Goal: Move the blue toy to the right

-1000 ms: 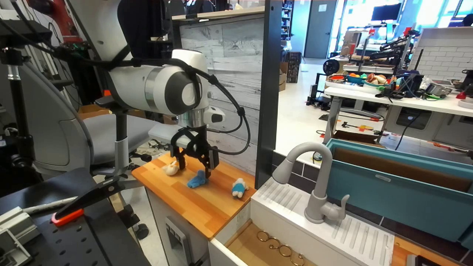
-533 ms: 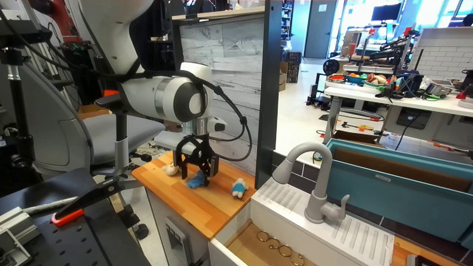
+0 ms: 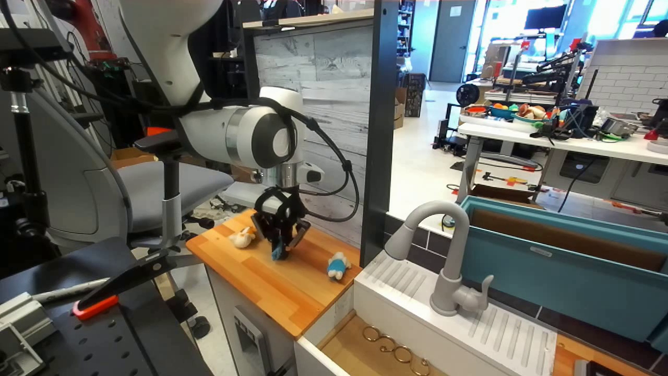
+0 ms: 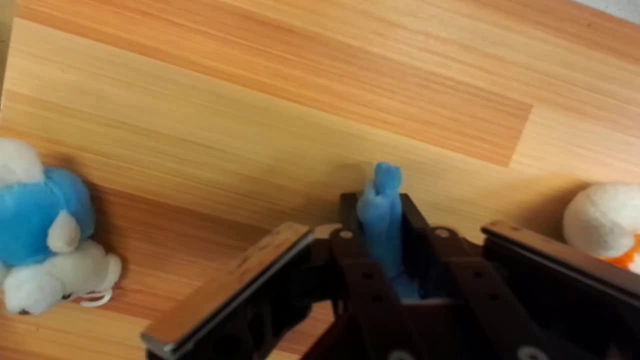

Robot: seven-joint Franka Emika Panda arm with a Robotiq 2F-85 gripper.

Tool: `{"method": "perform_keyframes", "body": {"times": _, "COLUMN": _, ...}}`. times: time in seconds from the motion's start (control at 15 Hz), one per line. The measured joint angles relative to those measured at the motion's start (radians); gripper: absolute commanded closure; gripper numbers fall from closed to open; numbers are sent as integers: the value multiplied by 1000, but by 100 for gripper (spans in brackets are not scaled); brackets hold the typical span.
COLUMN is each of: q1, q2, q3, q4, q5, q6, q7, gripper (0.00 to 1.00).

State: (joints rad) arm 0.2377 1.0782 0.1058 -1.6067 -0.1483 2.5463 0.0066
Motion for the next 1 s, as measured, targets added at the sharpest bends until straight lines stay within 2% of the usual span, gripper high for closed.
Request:
{"method": "perform_keyframes", "body": {"times": 0.6, "q1": 43, "q2": -29, "q3": -1, "q4": -18, "q5": -3, "q6": 11, "q7": -2, "gripper": 99}}
{"method": "perform_keyframes", "body": {"times": 1.0, "q1": 44, "q2": -118, "q3": -43, "q4": -162, "q5": -4, "q6": 101, "q7": 30, "gripper": 99}}
